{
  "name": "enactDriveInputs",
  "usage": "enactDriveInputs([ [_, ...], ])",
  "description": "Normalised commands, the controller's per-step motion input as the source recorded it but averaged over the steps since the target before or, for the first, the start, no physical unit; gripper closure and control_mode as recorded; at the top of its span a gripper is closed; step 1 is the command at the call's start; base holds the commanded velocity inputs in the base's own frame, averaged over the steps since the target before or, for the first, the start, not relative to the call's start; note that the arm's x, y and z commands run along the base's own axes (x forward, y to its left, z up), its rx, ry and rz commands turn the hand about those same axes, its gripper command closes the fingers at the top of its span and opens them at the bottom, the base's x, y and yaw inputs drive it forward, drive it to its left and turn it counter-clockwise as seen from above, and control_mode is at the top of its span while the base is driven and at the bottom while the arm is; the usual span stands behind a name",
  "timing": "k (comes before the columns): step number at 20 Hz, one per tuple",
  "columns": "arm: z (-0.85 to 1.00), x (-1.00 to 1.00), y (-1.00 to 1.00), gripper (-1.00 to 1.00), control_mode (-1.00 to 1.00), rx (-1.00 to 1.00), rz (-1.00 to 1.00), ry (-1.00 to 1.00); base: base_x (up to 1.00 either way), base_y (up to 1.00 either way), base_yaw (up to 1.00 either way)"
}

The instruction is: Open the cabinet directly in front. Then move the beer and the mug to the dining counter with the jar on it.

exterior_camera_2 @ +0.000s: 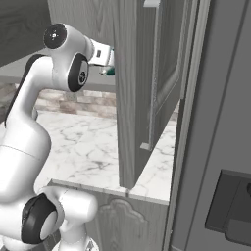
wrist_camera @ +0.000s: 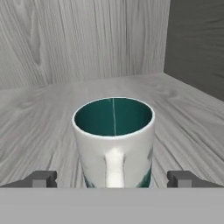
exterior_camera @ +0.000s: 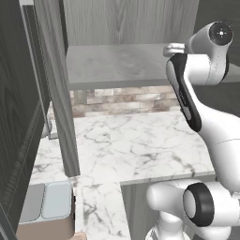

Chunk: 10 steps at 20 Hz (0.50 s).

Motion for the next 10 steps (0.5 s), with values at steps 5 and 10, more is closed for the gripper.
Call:
enactDriveInputs([
  [5, 0.00, 0.22, -0.06, -1.00, -1.00, 0.00, 0.00, 0.01, 0.00, 0.00, 0.00],
  [10, 0.00, 0.08, -0.01, 1.00, -1.00, 0.00, 0.00, 0.00, 0.00, 0.00, 0.00],
])
